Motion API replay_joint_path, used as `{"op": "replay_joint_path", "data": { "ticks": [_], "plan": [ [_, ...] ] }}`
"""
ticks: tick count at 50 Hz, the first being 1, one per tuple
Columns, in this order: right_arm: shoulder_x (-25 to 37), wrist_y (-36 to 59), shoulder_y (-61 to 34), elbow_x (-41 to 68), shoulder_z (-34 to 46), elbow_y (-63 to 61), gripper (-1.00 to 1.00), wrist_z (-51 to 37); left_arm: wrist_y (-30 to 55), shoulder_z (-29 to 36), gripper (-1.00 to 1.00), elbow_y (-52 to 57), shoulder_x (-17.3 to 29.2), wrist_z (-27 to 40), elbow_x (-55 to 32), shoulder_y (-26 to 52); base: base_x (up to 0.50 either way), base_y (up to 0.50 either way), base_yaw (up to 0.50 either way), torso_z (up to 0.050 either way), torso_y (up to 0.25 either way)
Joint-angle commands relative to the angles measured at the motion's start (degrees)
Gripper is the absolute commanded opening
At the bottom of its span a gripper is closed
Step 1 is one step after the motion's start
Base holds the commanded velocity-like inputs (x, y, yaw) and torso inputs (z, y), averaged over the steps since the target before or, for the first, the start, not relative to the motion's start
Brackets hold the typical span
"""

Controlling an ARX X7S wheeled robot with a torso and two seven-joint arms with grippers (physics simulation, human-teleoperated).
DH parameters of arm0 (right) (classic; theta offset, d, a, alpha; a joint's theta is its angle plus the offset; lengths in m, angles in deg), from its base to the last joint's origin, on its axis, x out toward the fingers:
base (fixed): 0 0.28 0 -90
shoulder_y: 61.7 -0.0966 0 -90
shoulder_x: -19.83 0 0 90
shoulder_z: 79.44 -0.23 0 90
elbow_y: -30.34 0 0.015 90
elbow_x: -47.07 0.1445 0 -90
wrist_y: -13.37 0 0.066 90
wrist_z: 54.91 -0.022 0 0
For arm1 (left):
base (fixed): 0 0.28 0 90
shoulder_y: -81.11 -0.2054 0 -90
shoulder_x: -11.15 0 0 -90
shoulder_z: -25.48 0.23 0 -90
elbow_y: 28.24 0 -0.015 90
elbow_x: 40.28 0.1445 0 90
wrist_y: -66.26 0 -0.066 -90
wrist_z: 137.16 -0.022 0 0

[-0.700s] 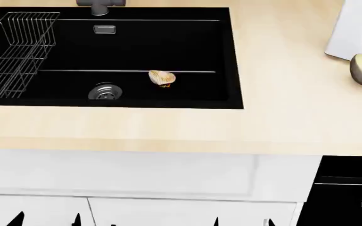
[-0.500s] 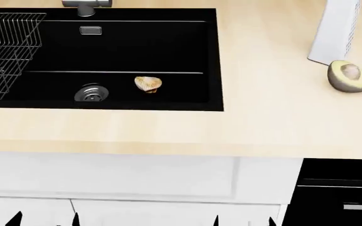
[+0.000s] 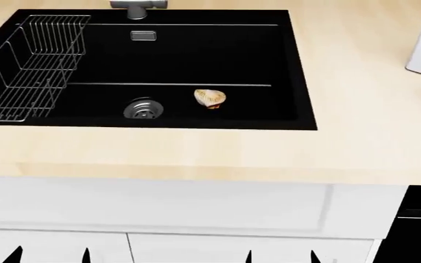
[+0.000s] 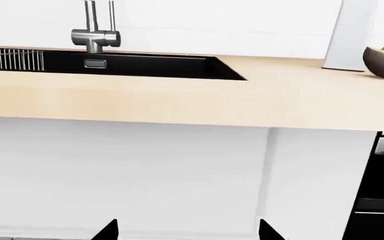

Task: Turn on the sink faucet.

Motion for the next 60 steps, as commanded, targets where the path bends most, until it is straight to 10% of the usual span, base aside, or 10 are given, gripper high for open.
{"op": "replay_joint_path", "data": {
  "ticks": [1,39,60],
  "plan": [
    [0.8,0.6,-0.5,0.7,0.9,0.6,1.00,-1.3,0.2,1.0,1.00,-0.1,0.8,1.2,-0.6,0.2,0.00,0.50,0.00,0.000,0.000],
    [3.0,1.3,-0.8,1.5,4.0,0.1,1.00,-4.2,-1.2,3.2,1.00,0.0,3.1,4.6,-1.7,0.0,0.00,0.18,0.00,0.000,0.000],
    [3.8,0.7,-1.1,2.4,5.1,0.5,1.00,-5.1,-2.4,5.0,1.00,0.4,4.5,4.8,-1.9,-0.4,0.00,0.00,0.00,0.049,0.000]
  ]
}}
